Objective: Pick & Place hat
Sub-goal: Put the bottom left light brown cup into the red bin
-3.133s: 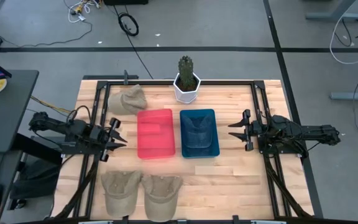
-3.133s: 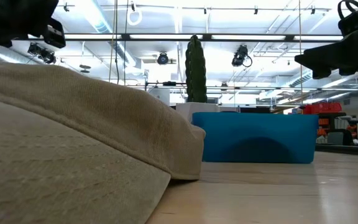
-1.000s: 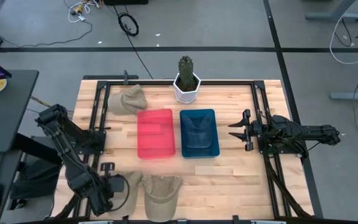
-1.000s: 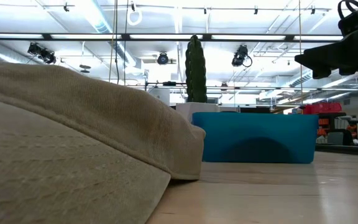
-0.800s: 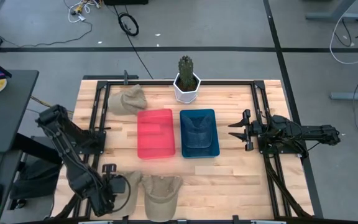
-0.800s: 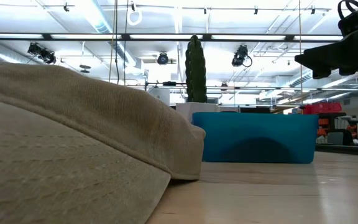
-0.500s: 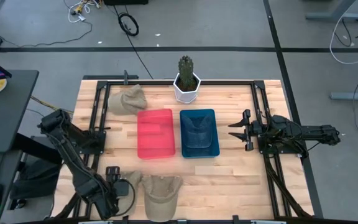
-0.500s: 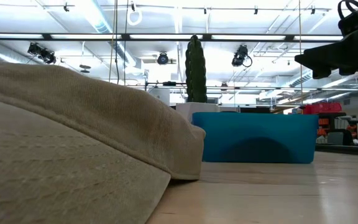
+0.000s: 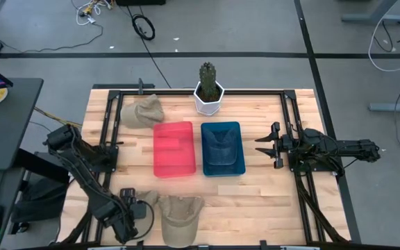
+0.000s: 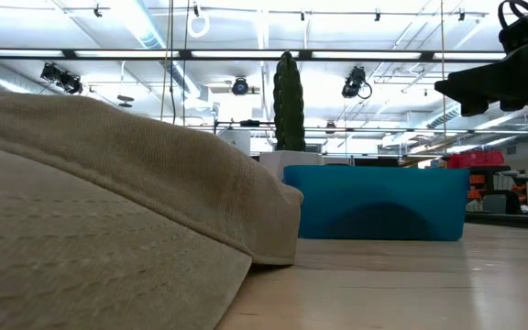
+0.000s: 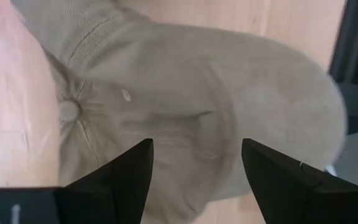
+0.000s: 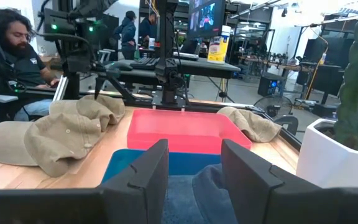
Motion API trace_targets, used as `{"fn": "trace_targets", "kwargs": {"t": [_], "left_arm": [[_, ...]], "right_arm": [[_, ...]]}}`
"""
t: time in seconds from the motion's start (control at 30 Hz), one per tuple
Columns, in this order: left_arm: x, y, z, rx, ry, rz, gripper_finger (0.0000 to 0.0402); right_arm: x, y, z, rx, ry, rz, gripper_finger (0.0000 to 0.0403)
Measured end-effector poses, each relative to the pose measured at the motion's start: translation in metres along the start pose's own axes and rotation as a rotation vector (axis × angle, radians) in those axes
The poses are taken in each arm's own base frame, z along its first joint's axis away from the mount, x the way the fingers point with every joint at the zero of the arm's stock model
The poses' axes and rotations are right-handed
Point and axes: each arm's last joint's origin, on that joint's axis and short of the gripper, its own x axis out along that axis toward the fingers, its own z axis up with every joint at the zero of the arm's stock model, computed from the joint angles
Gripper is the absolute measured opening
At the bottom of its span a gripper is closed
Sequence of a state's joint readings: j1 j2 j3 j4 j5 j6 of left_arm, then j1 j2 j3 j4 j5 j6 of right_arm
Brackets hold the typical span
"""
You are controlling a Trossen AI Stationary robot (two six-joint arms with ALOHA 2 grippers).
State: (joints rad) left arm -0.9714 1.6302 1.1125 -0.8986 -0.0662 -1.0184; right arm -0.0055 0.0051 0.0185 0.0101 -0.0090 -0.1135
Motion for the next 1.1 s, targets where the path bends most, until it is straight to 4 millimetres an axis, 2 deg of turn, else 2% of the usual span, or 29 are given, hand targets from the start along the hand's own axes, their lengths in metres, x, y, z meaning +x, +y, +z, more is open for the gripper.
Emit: {"fn": "trace_targets", "kwargs": {"t": [0.17, 0.33, 0.43, 0.57, 0.6, 0.73, 0.9, 1.1], "left_arm": [[0.019, 0.005, -0.006, -0.024, 0.02, -0.047, 0.0248], [0.023, 0.005, -0.008, 0.002, 0.041, -0.08, 0.0235], [0.023, 0.002, -0.007, 0.034, 0.052, -0.132, 0.0179], [0.023, 0.001, -0.003, 0.029, 0.06, -0.17, 0.004], [0.023, 0.002, -0.002, 0.019, 0.072, -0.175, 0.0022], [0.023, 0.004, 0.0, 0.008, 0.118, -0.201, 0.0008], [0.008, 0.011, 0.001, -0.011, 0.138, -0.222, 0.0005], [-0.037, 0.022, 0.006, -0.005, 0.098, -0.082, 0.0005]], "right_arm": [[0.0, 0.0, 0.0, 0.0, 0.0, 0.0, 0.0153], [0.0, 0.0, 0.0, 0.0, 0.0, 0.0, 0.0153], [0.0, 0.0, 0.0, 0.0, 0.0, 0.0, 0.0153], [0.0, 0.0, 0.0, 0.0, 0.0, 0.0, 0.0153], [0.0, 0.0, 0.0, 0.0, 0.0, 0.0, 0.0153], [0.0, 0.0, 0.0, 0.0, 0.0, 0.0, 0.0153], [0.0, 0.0, 0.0, 0.0, 0.0, 0.0, 0.0153], [0.0, 0.0, 0.0, 0.0, 0.0, 0.0, 0.0153]]}}
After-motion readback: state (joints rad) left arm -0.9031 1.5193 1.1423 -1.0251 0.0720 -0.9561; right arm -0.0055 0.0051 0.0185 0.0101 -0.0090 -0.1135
